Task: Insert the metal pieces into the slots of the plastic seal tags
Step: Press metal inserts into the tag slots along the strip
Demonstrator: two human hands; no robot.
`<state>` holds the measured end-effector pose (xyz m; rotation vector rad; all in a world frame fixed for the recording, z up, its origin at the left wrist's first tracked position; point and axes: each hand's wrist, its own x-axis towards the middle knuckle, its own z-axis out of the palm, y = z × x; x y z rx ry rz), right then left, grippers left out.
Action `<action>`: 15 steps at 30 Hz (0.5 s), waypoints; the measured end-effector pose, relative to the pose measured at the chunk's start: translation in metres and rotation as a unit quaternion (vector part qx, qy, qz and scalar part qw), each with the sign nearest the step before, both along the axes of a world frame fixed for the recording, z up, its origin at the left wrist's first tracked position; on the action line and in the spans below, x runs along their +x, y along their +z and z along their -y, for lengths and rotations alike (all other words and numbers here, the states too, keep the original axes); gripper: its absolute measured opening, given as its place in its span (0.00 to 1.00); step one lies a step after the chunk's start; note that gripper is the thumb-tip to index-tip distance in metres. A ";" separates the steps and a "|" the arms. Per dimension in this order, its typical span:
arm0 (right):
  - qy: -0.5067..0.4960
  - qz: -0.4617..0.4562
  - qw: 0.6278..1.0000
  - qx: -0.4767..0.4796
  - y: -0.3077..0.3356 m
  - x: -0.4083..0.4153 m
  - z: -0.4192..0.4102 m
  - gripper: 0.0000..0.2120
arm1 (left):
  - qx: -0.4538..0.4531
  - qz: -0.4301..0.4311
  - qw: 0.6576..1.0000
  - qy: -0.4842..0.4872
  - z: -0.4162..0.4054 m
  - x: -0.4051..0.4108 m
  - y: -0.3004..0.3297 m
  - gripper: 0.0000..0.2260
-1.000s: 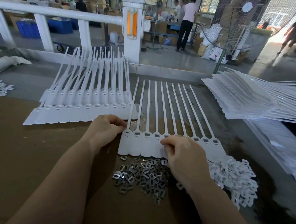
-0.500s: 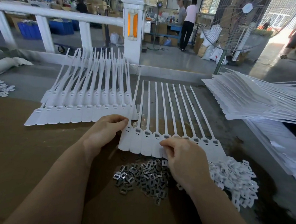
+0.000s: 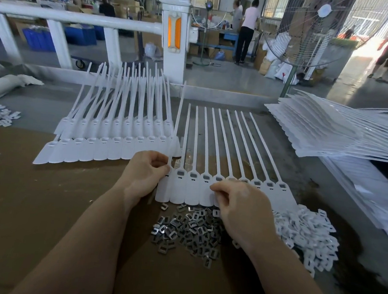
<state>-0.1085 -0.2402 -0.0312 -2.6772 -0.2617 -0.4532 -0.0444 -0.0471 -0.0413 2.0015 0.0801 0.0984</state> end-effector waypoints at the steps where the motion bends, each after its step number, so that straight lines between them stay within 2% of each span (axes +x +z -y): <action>1: 0.000 0.001 1.000 0.001 0.000 0.000 0.000 0.11 | 0.002 0.001 1.000 0.002 0.001 0.000 0.000 0.08; 9: 0.002 -0.003 1.000 0.014 0.002 0.000 0.000 0.11 | 0.007 -0.005 1.000 0.002 0.002 -0.001 0.000 0.06; 15: 0.013 -0.038 0.997 0.073 0.012 -0.003 0.009 0.11 | 0.023 -0.014 0.999 0.021 0.003 -0.001 -0.001 0.05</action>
